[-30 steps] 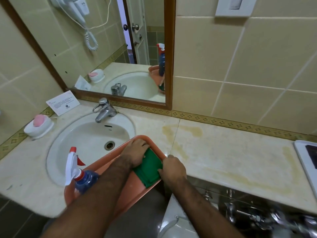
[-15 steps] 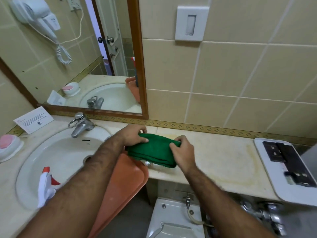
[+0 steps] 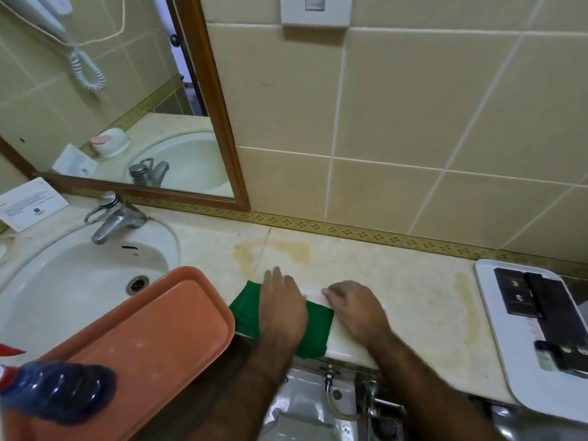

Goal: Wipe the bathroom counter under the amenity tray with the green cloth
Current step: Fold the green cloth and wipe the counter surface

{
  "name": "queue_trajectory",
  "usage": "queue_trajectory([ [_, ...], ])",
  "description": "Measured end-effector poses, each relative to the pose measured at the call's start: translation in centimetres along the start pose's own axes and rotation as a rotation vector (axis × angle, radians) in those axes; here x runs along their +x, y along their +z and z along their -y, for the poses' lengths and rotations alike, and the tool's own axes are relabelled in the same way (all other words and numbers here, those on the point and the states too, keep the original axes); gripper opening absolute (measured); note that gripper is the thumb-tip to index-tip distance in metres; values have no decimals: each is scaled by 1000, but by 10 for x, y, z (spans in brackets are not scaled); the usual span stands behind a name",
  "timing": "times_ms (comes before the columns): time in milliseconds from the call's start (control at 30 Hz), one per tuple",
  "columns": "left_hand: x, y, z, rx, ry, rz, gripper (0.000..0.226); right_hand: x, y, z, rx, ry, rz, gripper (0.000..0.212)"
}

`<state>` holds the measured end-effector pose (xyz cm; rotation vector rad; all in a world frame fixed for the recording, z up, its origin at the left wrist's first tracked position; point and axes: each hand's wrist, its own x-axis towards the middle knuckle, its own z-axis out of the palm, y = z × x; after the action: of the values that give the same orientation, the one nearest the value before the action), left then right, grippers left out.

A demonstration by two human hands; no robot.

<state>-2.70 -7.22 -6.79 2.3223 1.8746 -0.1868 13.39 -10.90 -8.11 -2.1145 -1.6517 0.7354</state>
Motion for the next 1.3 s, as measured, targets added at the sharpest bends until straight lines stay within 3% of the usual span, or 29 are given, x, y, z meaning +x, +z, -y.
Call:
queue_trajectory([
  [67,-21,30,-21,-183,-79,48,91,19,-11,-33,-169,-36,-31,61],
  [133,-27,52,-29,-262,-166,41,100,37,-23,-71,-359,-86,16,72],
  [300,30,54,-3,-279,-345,-130,98,48,-24,-121,-503,-221,-17,76],
  [433,114,32,26,-259,-448,-102,95,49,-19,-126,-480,-237,-61,72],
  [500,144,26,15,-228,-396,-72,95,50,-19,-127,-465,-242,-70,70],
  [600,149,31,-25,-165,-133,-69,96,51,-20,-125,-448,-239,-56,65],
  [767,59,63,-41,-126,370,5,98,51,-22,-124,-425,-221,-54,60],
  [833,36,70,-12,-128,354,-3,97,50,-22,-123,-417,-224,-56,60],
  [967,67,54,40,-132,-42,-72,97,49,-23,-122,-438,-220,-65,59],
  [1067,119,37,31,-175,-163,-67,96,50,-21,-122,-442,-224,-71,58],
  [1167,136,35,-7,-144,-37,-61,96,50,-21,-124,-431,-227,-69,58],
  [1300,90,53,-44,-112,370,-28,96,50,-21,-124,-410,-233,-67,56],
])
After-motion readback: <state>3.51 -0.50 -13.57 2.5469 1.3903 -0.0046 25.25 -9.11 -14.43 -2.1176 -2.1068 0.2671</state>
